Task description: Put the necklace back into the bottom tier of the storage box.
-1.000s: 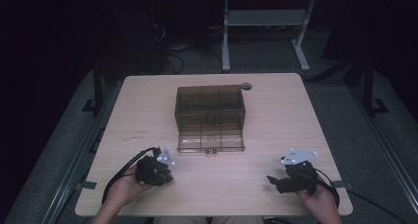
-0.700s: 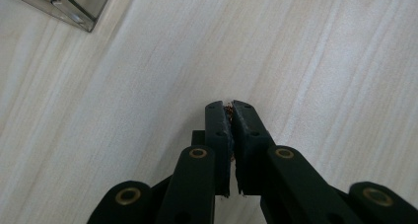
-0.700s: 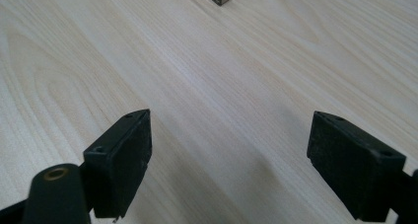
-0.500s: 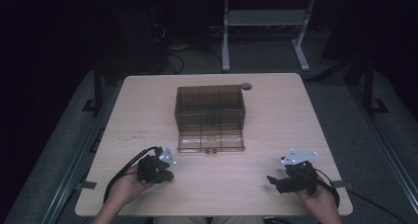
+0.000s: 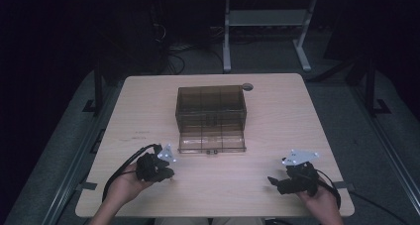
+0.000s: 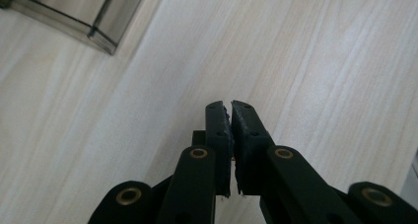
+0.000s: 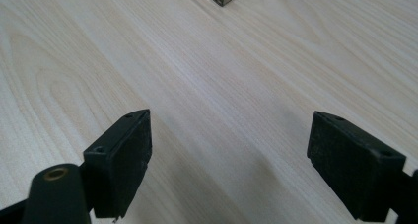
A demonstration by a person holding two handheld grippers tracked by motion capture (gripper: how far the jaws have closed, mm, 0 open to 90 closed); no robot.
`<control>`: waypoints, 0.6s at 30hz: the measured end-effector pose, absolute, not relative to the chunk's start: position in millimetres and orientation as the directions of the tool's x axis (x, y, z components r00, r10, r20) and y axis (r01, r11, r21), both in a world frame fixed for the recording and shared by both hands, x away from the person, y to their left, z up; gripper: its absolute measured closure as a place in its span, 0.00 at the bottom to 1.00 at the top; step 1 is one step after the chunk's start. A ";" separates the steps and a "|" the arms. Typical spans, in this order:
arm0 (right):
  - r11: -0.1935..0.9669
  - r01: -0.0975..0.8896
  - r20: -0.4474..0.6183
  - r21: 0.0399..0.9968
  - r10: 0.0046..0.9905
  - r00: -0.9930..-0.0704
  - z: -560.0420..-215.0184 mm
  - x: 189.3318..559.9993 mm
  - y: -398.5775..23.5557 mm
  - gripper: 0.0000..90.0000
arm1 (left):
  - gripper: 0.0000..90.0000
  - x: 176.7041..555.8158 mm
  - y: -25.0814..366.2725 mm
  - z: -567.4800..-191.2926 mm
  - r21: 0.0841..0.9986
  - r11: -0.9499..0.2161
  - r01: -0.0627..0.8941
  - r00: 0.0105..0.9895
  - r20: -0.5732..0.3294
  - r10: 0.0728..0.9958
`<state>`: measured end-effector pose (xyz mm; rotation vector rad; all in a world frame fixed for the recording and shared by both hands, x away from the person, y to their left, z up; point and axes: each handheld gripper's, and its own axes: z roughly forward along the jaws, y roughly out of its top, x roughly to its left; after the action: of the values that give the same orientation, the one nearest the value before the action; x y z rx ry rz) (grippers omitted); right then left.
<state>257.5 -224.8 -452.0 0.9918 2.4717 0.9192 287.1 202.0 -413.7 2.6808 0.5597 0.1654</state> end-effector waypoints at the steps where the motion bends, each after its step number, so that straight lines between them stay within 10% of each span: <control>1: 0.547 0.500 -0.052 0.672 0.708 -0.705 -451.9 257.3 -224.7 0.18 | 0.96 287.4 200.3 -410.3 0.413 -0.838 0.357 0.914 0.031 0.405; 18: 0.552 0.500 -0.052 0.668 0.704 -0.708 -451.5 257.7 -224.3 0.18 | 0.96 306.0 177.7 -375.3 0.399 -0.858 0.324 0.929 0.041 0.369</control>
<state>257.7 -224.3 -451.5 0.9934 2.4767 0.9191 306.0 177.7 -375.3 2.6945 0.5040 0.1623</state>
